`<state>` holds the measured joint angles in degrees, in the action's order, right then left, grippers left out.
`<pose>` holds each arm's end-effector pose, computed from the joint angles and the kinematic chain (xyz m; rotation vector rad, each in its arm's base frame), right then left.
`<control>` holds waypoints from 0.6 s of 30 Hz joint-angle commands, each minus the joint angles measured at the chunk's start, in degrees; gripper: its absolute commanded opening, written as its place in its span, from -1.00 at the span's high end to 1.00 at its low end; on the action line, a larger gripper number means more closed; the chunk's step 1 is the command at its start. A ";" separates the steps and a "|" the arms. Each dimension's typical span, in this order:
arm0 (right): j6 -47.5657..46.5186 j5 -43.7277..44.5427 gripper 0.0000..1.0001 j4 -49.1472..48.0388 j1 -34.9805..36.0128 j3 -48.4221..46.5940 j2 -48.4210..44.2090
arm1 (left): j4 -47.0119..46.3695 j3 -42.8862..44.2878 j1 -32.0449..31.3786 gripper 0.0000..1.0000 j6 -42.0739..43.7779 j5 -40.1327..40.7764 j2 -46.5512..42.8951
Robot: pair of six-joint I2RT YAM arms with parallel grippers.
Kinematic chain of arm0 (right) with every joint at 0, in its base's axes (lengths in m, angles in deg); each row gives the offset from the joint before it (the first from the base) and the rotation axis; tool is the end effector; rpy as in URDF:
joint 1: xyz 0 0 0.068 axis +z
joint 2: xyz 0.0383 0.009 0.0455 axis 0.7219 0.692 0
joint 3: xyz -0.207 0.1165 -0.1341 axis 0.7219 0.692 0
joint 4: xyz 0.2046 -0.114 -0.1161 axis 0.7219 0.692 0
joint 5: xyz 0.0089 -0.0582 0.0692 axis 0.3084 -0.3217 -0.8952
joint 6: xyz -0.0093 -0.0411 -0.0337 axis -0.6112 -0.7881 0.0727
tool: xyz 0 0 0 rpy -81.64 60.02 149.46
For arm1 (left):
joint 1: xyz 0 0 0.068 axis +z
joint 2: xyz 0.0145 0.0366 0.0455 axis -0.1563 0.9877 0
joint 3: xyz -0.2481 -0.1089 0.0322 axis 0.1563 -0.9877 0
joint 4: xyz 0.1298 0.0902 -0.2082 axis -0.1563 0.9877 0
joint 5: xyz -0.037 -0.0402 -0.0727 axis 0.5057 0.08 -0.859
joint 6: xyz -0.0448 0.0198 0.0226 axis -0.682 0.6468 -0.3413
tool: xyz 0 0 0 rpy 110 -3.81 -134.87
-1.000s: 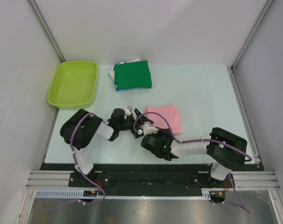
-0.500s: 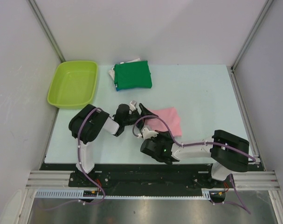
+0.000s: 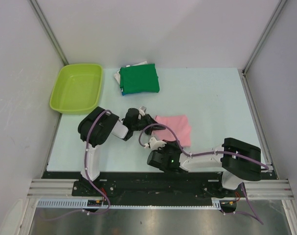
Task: Fold and stack the t-shirts
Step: Neatly place the folded tshirt to the corner
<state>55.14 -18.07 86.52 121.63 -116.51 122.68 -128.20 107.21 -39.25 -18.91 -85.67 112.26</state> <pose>0.1002 0.2595 0.1551 -1.0682 1.7925 -0.7351 0.3039 -0.2024 0.0790 -0.5751 2.4202 -1.7196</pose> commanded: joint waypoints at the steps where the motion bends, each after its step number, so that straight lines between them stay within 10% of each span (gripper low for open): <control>1: 4.68 2.23 1.00 0.81 1.31 0.15 -0.03 | 2.43 5.03 -0.24 0.86 2.41 -2.51 0.53; 3: 7.74 2.85 1.00 1.77 1.92 -0.38 0.06 | 5.84 7.67 0.11 0.99 4.16 -2.78 0.53; 6: 12.84 3.72 -0.71 6.34 2.36 -1.61 -0.29 | 11.72 12.93 1.08 0.99 7.50 -3.57 0.44; 7: 15.38 3.73 -0.99 7.05 2.37 -1.78 -0.47 | 14.19 14.69 1.43 1.00 8.82 -3.57 0.44; 18: 35.54 -1.19 -0.99 17.62 -4.75 -7.85 -8.11 | 50.31 52.56 8.11 1.00 28.68 -4.36 8.24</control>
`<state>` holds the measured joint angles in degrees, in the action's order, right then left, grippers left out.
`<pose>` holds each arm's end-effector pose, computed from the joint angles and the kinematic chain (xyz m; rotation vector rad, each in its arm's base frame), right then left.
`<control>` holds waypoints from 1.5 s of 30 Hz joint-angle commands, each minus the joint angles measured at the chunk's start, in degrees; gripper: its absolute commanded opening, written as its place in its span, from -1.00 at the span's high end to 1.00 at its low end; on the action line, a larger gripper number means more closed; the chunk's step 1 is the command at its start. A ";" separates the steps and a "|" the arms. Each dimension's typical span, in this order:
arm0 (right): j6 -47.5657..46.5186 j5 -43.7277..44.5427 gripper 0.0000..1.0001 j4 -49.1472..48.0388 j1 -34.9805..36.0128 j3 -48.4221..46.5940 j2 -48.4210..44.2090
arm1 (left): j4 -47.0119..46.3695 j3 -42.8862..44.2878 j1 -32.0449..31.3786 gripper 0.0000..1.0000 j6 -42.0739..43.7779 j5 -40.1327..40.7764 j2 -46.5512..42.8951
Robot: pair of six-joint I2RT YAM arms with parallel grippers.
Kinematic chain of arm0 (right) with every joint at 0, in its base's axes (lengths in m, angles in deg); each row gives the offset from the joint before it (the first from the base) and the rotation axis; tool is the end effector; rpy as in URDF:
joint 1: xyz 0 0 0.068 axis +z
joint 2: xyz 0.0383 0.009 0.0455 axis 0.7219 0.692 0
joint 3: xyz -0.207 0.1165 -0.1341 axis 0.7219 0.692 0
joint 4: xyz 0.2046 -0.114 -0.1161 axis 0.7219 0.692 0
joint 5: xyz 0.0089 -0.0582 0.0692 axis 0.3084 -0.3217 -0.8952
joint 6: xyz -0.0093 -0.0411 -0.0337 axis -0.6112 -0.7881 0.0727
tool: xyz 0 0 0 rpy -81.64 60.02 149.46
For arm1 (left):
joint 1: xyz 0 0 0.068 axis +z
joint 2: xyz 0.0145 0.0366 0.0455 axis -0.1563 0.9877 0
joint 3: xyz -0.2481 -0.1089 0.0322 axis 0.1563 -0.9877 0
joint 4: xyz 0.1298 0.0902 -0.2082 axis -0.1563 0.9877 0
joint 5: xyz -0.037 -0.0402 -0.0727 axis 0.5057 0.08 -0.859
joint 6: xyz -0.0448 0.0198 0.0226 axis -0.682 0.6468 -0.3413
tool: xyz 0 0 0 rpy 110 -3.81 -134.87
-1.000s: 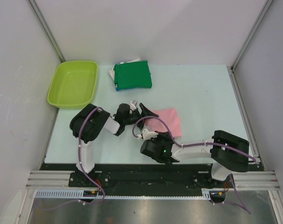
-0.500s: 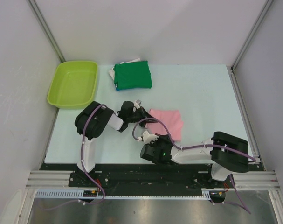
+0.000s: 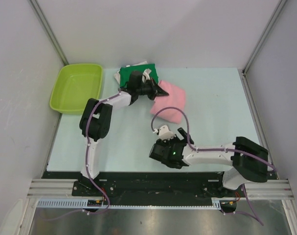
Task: Fold and stack the t-shirts
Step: Neatly place the folded tshirt to the corner
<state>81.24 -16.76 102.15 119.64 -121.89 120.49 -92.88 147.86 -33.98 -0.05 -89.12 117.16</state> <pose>0.1078 0.2503 0.1806 -0.6763 1.9511 -0.6187 0.4324 -0.2273 0.1820 -0.2156 2.3193 -1.5962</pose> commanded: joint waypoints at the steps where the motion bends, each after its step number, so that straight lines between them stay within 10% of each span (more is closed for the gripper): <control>1: 9.35 -3.64 -0.99 0.93 -3.29 -2.39 -7.84 | 17.19 18.28 3.37 1.00 10.79 -1.00 4.76; 10: 13.65 -19.88 -0.99 -7.07 -8.21 -0.90 -13.04 | 32.78 54.71 8.03 0.99 13.88 -3.63 24.37; 28: 16.21 -31.95 -0.99 -20.17 -5.32 7.90 -10.42 | 8.44 53.51 18.57 1.00 0.53 -10.66 24.55; 45: 15.33 -33.01 -0.99 -21.49 -5.05 7.90 -9.44 | 9.65 44.63 26.38 0.99 3.86 -8.03 20.77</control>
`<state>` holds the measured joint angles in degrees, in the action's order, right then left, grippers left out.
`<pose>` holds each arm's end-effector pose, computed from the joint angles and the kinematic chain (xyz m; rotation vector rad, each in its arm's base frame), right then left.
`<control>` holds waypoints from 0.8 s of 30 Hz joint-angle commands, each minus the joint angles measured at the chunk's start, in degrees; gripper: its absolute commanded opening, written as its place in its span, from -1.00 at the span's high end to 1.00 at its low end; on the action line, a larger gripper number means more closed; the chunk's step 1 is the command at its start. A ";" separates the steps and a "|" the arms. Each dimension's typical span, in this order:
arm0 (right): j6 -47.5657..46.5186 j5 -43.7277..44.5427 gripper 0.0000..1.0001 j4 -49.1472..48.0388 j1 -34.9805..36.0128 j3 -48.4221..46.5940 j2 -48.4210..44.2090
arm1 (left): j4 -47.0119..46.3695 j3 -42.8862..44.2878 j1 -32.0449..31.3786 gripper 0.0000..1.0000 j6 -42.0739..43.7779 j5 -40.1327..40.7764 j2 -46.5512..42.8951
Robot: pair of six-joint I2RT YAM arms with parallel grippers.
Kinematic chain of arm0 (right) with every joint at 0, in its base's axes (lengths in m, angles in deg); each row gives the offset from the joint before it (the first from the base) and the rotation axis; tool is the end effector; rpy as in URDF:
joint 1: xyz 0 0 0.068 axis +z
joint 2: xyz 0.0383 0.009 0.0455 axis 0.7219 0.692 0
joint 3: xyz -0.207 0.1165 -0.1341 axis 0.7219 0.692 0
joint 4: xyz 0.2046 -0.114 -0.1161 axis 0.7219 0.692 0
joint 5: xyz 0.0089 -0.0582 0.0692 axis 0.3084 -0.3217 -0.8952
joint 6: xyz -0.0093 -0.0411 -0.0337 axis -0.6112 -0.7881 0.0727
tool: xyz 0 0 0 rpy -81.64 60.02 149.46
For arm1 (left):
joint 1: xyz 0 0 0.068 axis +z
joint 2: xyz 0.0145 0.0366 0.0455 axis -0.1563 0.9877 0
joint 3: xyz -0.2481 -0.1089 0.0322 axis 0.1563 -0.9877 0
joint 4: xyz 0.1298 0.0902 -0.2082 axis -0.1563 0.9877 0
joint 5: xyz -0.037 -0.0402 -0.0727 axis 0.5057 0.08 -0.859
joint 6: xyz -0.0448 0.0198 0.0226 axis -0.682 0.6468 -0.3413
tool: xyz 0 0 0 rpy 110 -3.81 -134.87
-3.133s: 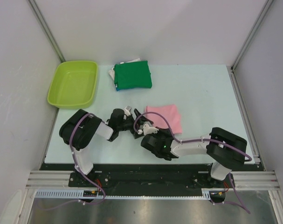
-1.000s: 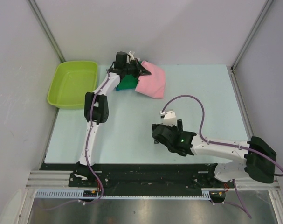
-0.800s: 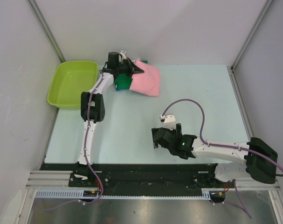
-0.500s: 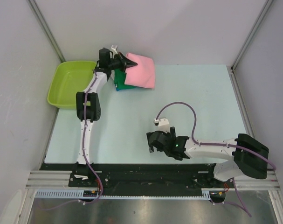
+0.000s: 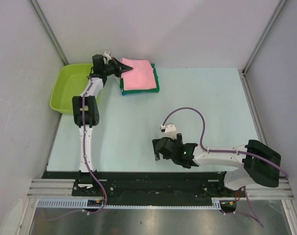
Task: Fold and stack the t-shirts
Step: Neatly place the folded tshirt to the corner, then reset both grippers
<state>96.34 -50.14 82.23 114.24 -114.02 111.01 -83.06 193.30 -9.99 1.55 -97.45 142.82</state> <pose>0.1175 0.2430 0.1863 -0.3477 2.3163 0.2667 0.5926 -0.0374 0.1973 -0.3725 1.9987 -1.5005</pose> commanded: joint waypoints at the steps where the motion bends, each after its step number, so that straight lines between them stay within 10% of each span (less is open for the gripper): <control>1: 0.31 0.28 -0.99 -1.58 0.26 -0.06 0.04 | 0.27 -0.81 2.49 0.87 2.44 0.47 -4.80; 3: 0.14 0.19 -0.99 -1.76 0.35 -0.06 0.13 | 2.11 -0.81 2.49 0.14 3.13 1.00 -4.27; 4: 0.14 0.19 -0.99 -1.84 0.26 -0.06 0.13 | 2.56 -0.81 2.58 -0.98 3.58 1.61 -4.10; 12: -0.48 0.54 -0.99 -1.41 0.61 -0.23 -1.01 | 16.23 -0.29 6.00 -0.99 10.50 9.69 -3.83; 18: -0.39 1.87 -0.99 1.84 -1.67 -3.57 0.65 | 42.33 0.34 6.36 -1.00 22.46 33.49 -10.85; 24: -1.09 1.42 -0.99 4.48 -8.60 -7.35 2.95 | 37.67 -28.58 5.83 -1.00 22.84 46.69 -31.13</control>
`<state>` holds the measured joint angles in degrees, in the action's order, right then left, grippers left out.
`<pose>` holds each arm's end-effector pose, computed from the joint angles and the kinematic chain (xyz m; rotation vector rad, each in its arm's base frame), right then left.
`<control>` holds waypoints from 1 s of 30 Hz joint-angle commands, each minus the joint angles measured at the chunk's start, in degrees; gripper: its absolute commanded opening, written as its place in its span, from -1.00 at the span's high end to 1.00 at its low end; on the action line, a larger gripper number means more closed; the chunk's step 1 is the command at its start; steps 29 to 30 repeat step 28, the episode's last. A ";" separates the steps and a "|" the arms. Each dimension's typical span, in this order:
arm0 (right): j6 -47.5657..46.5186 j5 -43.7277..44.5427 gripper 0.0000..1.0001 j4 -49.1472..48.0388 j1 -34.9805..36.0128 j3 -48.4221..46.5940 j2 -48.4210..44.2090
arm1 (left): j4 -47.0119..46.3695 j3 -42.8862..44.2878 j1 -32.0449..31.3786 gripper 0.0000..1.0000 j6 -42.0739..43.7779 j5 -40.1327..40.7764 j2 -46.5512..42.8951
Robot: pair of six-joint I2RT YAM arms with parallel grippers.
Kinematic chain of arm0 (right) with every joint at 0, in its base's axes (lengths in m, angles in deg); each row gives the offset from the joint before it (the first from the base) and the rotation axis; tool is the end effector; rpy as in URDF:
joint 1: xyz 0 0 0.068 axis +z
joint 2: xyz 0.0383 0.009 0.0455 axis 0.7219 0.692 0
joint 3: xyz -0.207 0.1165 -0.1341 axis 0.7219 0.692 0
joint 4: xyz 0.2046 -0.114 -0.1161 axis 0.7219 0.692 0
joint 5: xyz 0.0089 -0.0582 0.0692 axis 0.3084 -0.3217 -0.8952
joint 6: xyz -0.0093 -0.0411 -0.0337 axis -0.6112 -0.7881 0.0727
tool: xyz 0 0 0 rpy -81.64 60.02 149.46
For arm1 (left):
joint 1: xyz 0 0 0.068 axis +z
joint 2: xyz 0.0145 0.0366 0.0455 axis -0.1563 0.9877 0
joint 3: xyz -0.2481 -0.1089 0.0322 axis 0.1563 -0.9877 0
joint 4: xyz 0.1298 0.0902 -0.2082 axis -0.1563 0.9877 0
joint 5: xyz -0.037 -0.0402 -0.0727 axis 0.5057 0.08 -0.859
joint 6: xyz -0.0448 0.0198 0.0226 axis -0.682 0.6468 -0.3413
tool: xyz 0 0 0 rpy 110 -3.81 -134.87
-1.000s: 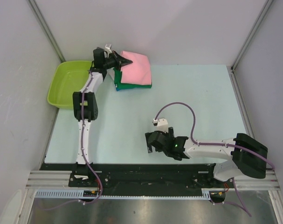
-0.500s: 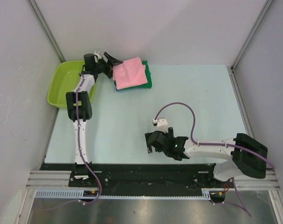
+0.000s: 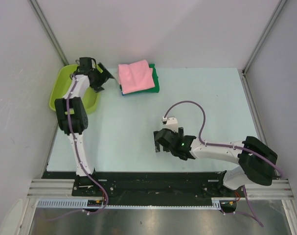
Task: Fold and stack the t-shirts
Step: Reset both grippers
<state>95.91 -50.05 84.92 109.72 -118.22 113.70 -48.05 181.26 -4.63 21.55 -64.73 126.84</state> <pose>0.1422 0.2447 0.1929 -0.2722 2.3339 0.2029 0.5285 0.0301 0.2198 -0.7983 2.3049 -0.6354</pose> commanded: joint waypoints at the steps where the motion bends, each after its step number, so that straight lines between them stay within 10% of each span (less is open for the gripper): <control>1: -1.00 0.99 -1.00 1.27 -5.05 -3.24 -0.18 | 1.05 -20.89 0.47 -1.00 2.31 14.51 -21.63; 9: -4.61 0.01 -1.00 2.32 -17.53 -7.63 -4.66 | -8.10 -50.43 -8.45 -0.99 7.38 21.01 -54.34; 18: -8.38 5.02 -0.99 4.95 -25.09 -10.27 -10.99 | -1.51 -62.58 -27.98 -1.00 12.06 39.29 -79.66; 30: -24.54 16.34 -0.99 1.79 -26.50 -15.37 -19.87 | 1.38 -69.36 -29.59 -1.00 17.94 39.03 -100.26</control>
